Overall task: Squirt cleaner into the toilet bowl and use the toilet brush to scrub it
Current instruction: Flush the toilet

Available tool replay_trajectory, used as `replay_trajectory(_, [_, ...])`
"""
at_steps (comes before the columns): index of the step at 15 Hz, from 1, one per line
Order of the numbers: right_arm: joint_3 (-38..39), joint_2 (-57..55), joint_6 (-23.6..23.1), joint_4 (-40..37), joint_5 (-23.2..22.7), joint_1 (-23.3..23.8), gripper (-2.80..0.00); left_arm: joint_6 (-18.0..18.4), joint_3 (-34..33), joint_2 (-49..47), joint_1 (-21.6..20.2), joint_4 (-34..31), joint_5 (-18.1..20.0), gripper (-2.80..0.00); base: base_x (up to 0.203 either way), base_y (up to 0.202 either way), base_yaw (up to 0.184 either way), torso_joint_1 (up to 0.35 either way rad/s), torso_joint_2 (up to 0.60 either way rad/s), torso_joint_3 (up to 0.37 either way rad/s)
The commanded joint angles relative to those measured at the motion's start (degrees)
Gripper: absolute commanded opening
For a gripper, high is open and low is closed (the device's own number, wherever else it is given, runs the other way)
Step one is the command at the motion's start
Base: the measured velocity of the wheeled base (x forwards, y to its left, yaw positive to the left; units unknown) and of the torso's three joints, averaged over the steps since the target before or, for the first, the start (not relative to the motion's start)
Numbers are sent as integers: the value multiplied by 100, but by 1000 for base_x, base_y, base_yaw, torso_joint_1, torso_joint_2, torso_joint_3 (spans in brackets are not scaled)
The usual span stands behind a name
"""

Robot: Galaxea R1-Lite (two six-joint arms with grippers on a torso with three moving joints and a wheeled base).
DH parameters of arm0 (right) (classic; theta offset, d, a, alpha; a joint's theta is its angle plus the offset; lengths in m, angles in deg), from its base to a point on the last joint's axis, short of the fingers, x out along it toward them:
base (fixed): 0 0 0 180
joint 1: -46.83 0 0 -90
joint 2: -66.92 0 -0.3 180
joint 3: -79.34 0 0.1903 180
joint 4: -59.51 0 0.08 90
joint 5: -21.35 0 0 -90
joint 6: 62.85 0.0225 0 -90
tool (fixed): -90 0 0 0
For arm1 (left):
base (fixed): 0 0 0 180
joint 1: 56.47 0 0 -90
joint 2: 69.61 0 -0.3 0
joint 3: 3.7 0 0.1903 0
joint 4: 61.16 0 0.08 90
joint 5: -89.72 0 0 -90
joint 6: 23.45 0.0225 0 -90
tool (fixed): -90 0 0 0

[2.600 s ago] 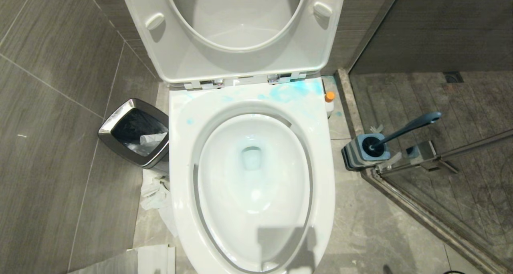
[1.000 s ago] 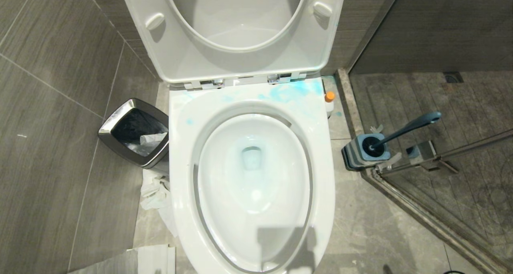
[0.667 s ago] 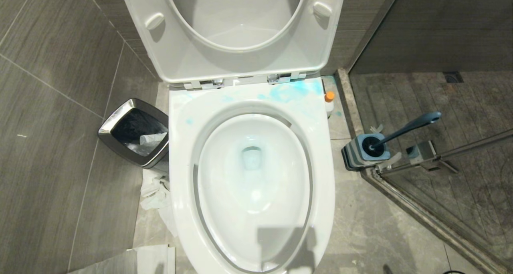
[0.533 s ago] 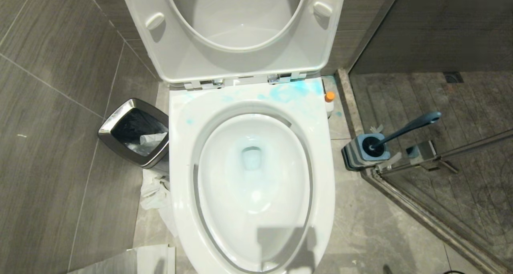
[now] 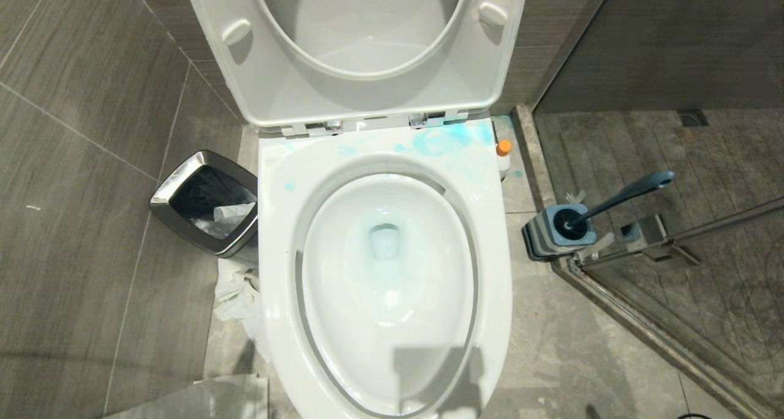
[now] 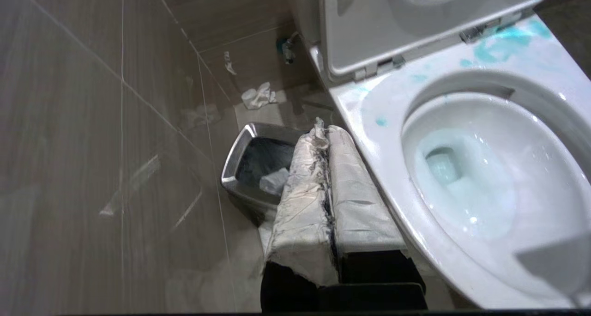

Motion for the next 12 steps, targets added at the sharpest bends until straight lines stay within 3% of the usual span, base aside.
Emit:
replay_trajectory(1, [1,-7,-2,0,-1,1,-280,53,770,-1318,-14,190,6,-280,0,0,0,0,0,0])
replay_trajectory(7, [1,-7,-2,0,-1,-6,-280,22,3145,-3951,198,710,-4,-280,0,0,0,0,0,0])
replay_trajectory(10, [1,-7,-2,0,-1,-6,-280,-208,4797,-5387,552,1445,-17,-280,0,0,0,0,0,0])
replay_trajectory(12, [1,-7,-2,0,-1,-6,-280,-435,5353,-5990,724,1947,-22,-280,0,0,0,0,0,0])
